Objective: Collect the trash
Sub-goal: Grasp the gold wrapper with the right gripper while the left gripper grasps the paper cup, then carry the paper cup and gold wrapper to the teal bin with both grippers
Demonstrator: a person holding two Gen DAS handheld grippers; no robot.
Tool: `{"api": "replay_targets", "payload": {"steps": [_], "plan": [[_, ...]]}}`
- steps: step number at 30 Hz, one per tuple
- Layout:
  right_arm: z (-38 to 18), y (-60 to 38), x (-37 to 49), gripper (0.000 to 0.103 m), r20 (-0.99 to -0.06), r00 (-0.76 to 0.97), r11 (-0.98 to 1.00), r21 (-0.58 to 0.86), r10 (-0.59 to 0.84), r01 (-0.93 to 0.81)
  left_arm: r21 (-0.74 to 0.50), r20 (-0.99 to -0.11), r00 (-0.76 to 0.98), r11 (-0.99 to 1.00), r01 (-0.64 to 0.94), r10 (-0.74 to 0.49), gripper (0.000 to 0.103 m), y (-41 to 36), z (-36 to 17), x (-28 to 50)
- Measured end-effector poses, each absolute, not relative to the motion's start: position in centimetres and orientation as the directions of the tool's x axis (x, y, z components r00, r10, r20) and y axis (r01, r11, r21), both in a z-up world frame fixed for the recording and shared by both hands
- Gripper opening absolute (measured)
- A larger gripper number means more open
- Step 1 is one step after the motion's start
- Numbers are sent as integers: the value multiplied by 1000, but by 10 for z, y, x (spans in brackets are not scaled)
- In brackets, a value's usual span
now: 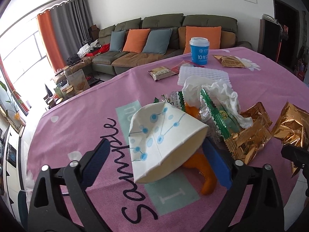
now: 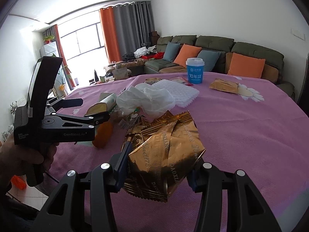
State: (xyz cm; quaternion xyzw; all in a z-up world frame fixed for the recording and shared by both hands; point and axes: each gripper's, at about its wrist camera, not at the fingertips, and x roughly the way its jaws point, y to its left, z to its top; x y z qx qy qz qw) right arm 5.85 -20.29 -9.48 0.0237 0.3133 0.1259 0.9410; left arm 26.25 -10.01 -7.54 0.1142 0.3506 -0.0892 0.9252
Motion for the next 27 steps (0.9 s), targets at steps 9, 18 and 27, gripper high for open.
{"api": "replay_targets", "payload": {"steps": [9, 18, 27], "plan": [[-95, -203, 58, 47, -580, 771, 964, 130, 262, -231, 134, -668, 739, 963, 234, -87, 50, -94, -75, 259], [-93, -202, 56, 47, -579, 773, 965, 125, 259, -230, 125, -599, 793, 966, 225, -107, 34, -83, -64, 247], [-86, -196, 53, 47, -562, 784, 963, 108, 263, -246, 57, -558, 819, 979, 193, -130, 29, -56, -49, 230]]}}
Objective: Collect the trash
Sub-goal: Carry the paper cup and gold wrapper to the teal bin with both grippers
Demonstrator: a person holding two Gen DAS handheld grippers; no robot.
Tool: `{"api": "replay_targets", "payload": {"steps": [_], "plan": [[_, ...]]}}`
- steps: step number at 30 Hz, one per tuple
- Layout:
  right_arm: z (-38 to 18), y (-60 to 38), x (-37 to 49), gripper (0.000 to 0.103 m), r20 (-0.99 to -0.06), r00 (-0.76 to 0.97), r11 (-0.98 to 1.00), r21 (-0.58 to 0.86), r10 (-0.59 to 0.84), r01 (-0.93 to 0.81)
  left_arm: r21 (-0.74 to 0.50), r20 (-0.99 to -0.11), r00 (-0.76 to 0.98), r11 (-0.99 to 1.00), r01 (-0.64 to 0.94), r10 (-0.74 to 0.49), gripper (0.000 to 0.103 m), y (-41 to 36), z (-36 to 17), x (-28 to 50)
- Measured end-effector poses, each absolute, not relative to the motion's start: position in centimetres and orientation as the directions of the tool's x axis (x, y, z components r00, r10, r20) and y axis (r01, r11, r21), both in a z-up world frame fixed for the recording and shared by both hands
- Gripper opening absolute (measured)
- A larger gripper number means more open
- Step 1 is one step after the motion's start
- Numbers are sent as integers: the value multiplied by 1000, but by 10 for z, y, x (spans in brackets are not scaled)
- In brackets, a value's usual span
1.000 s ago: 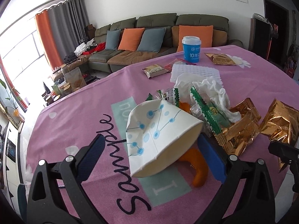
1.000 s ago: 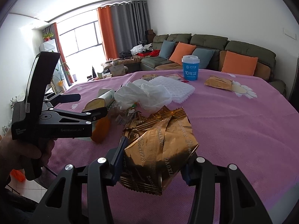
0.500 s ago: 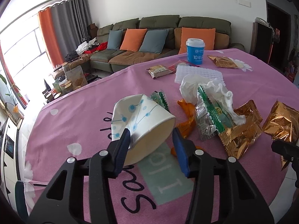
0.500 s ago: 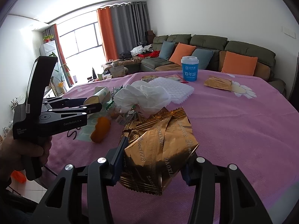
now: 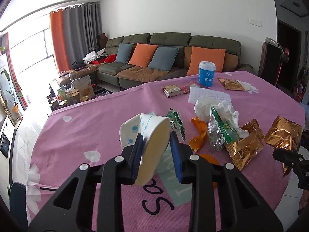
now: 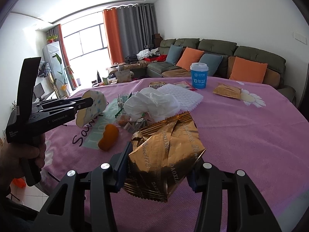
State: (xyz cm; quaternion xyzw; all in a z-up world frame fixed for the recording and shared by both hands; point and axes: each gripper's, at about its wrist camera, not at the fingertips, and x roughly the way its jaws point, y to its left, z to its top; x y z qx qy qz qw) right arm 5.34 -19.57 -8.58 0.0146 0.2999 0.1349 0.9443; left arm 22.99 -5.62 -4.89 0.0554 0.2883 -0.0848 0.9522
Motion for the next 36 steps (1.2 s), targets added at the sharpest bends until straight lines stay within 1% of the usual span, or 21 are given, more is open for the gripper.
{"api": "replay_targets", "payload": {"steps": [9, 11, 19, 23, 29, 36], "plan": [[-66, -182, 49, 47, -519, 809, 958, 77, 276, -277, 32, -512, 848, 984, 178, -136, 22, -33, -27, 200], [-62, -177, 49, 47, -512, 811, 955, 71, 283, -288, 28, -515, 847, 985, 168, -130, 20, -26, -26, 196], [-50, -154, 43, 47, -489, 815, 941, 41, 311, -335, -4, -503, 856, 991, 131, -115, 19, 5, -23, 180], [-43, -142, 42, 47, -477, 817, 933, 25, 326, -358, -10, -483, 870, 994, 112, -103, 19, 19, -16, 172], [-29, -119, 44, 47, -444, 813, 908, 3, 377, -419, -7, -446, 893, 998, 59, -56, 19, 44, -2, 157], [-16, -70, 51, 47, -411, 774, 843, -24, 482, -538, -6, -408, 912, 999, -45, 39, 19, 89, 16, 130]]}}
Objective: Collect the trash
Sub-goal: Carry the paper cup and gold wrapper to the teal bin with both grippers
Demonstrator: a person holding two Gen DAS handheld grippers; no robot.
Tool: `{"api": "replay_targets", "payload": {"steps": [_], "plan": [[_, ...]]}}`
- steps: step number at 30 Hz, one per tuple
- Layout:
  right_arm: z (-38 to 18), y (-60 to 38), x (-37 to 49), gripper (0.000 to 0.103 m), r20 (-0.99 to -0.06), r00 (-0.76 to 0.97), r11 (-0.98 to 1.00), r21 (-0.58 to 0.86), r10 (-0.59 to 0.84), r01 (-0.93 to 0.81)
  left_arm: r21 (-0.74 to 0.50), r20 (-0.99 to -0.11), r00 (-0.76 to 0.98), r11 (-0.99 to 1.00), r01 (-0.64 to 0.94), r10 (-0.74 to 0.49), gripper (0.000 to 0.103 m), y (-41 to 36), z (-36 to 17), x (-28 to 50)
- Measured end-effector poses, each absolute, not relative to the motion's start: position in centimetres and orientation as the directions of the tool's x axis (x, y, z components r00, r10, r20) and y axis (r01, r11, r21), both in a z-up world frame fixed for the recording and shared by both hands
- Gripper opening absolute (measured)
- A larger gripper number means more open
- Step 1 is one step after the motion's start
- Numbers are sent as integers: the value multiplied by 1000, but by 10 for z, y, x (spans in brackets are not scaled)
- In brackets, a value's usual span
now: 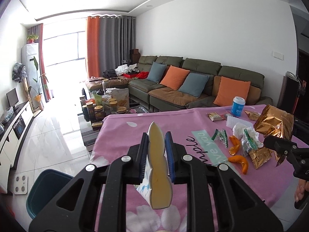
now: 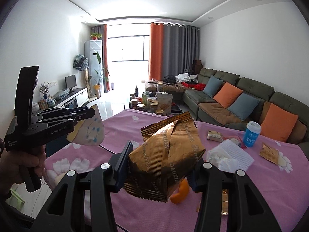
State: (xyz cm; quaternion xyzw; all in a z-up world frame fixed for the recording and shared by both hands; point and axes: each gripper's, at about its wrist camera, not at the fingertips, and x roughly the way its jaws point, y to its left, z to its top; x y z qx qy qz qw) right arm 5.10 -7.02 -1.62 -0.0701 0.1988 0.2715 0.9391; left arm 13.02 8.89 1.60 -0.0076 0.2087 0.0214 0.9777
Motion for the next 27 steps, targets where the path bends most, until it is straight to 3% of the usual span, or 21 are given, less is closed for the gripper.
{"api": "replay_targets", "payload": {"steps": [16, 27], "plan": [[-7, 77, 57, 47, -406, 598, 628, -75, 691, -775, -5, -387, 867, 940, -342, 314, 19, 225, 24, 44], [-26, 192, 67, 47, -512, 415, 446, -67, 753, -892, -21, -434, 808, 892, -451, 399, 19, 308, -5, 13]]}}
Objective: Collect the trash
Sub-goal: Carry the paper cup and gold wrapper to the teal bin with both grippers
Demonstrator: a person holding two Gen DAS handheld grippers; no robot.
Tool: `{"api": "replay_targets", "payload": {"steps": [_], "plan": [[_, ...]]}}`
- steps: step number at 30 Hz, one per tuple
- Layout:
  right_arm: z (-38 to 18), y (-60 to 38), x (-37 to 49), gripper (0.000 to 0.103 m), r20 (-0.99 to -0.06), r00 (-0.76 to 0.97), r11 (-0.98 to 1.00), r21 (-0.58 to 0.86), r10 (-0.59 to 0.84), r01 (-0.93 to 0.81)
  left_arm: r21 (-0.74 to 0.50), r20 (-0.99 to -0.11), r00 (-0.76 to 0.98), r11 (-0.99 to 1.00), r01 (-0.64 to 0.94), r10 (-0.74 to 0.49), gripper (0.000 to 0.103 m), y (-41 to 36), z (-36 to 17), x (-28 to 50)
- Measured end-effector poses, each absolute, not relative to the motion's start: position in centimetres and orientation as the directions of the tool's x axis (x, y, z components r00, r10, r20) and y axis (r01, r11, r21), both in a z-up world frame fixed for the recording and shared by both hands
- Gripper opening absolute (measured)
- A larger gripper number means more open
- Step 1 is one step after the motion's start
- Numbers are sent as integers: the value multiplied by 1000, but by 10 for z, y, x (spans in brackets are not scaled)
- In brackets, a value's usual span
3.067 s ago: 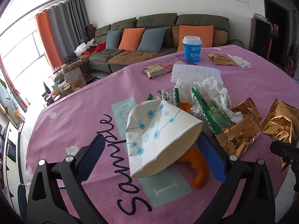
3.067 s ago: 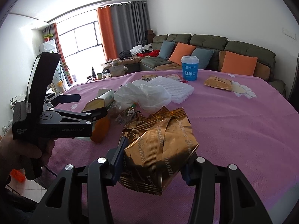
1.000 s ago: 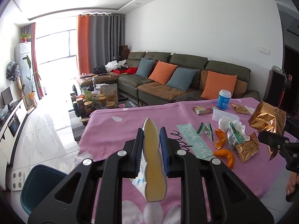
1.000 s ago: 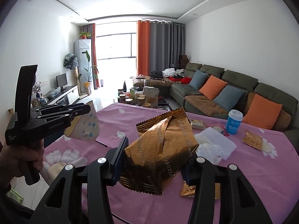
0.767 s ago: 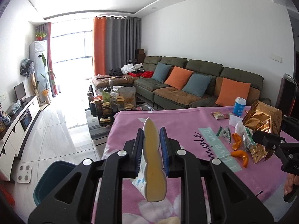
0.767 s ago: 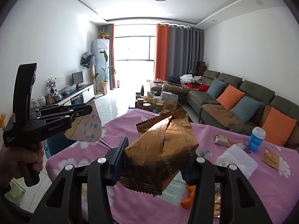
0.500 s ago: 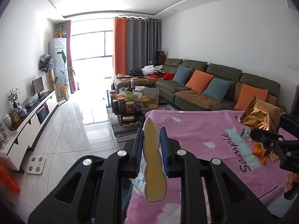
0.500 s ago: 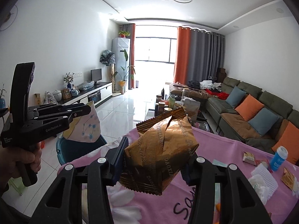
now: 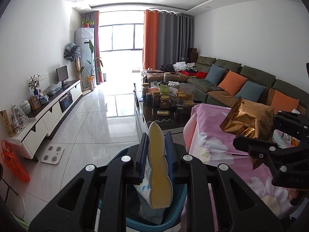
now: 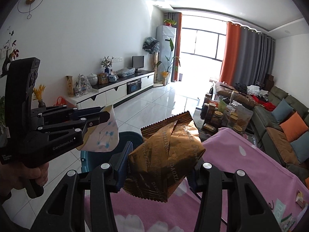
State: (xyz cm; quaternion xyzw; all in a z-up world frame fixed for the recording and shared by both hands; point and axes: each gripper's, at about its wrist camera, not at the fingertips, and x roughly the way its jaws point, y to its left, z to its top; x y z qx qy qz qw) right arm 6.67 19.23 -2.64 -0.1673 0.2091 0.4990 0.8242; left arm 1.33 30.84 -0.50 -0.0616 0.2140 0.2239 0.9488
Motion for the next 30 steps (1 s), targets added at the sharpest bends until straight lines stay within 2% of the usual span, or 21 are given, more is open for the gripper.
{"api": "replay_targets", "payload": {"steps": [9, 17, 19, 23, 26, 30], "plan": [[-65, 263, 73, 47, -642, 294, 336, -60, 708, -940, -54, -508, 765, 871, -487, 396, 20, 352, -62, 25], [-85, 298, 79, 49, -718, 202, 282, -9, 666, -959, -66, -527, 756, 868, -492, 388, 29, 373, -86, 28], [-88, 302, 82, 56, -737, 172, 268, 12, 654, -963, -76, -528, 759, 869, -490, 382, 32, 376, -88, 28], [-92, 309, 83, 57, -752, 162, 258, 11, 639, -966, -71, -538, 752, 868, -491, 382, 33, 380, -93, 31], [-93, 310, 82, 65, -755, 159, 255, 12, 637, -967, -85, -533, 757, 866, -493, 378, 48, 378, -92, 33], [-89, 306, 84, 68, -745, 162, 265, 20, 647, -964, -78, -527, 757, 865, -496, 387, 58, 376, -93, 33]]}}
